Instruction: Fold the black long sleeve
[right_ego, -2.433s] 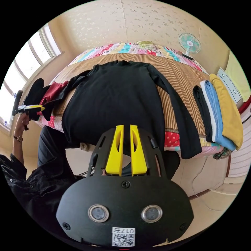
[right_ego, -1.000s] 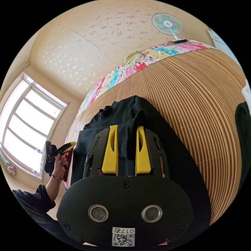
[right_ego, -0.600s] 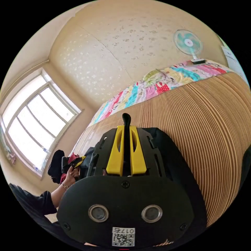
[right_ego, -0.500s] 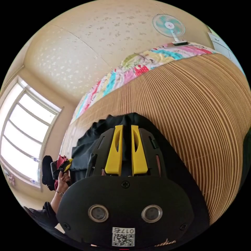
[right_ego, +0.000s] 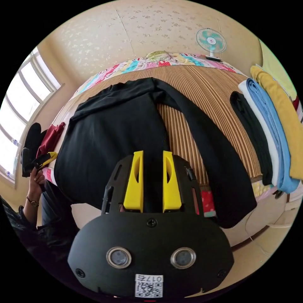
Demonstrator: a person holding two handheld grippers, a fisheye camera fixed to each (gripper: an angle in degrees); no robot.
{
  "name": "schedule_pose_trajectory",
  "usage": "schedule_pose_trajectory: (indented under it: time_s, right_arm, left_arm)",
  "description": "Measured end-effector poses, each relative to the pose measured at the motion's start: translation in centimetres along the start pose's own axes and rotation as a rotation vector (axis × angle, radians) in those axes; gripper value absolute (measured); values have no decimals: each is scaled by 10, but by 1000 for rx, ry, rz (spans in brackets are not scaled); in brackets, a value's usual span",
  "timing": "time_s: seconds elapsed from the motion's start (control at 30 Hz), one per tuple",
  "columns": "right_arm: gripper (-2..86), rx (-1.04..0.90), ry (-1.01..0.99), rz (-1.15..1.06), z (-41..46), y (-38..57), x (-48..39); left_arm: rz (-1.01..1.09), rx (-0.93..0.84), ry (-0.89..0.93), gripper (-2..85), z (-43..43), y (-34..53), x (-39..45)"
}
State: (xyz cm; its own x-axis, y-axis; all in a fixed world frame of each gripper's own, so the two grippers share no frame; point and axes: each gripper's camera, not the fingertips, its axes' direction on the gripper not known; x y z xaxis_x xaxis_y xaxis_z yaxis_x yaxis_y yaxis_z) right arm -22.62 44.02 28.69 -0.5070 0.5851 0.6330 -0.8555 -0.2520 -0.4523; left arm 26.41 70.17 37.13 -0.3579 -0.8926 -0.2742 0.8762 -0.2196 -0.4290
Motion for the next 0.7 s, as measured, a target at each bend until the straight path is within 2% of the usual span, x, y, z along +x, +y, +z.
schedule_pose_trajectory:
  time_s: [0.17,0.23,0.33,0.43,0.53,0.57,0.6,0.7]
  right_arm:
    - [79,3,37,72,-26,28,-5]
    - [72,0,24,112,-28,31,-4]
    - [47,-20,53,123,-34,30,-8]
    - [34,-56,-29,104,-42,33,-14]
    - [36,-81,-133,86,-46,51,-14]
    - [39,-95,-177,91,-49,59,-9]
    - [41,-92,-193,103,-53,62,-5]
    - [65,70,-187,295,-93,87,47]
  left_arm:
    - [51,24,-82,100,20,52,18]
    - [51,-15,-168,60,31,51,18]
    - [50,-55,-123,35,25,44,5]
    - [11,19,-128,31,0,57,-12]
    - [-36,64,-308,33,-2,74,-30]
    - [-53,69,-319,34,-1,76,-35]
    - [-82,71,-302,38,0,77,-45]
    - [-115,93,-171,64,-1,80,-61]
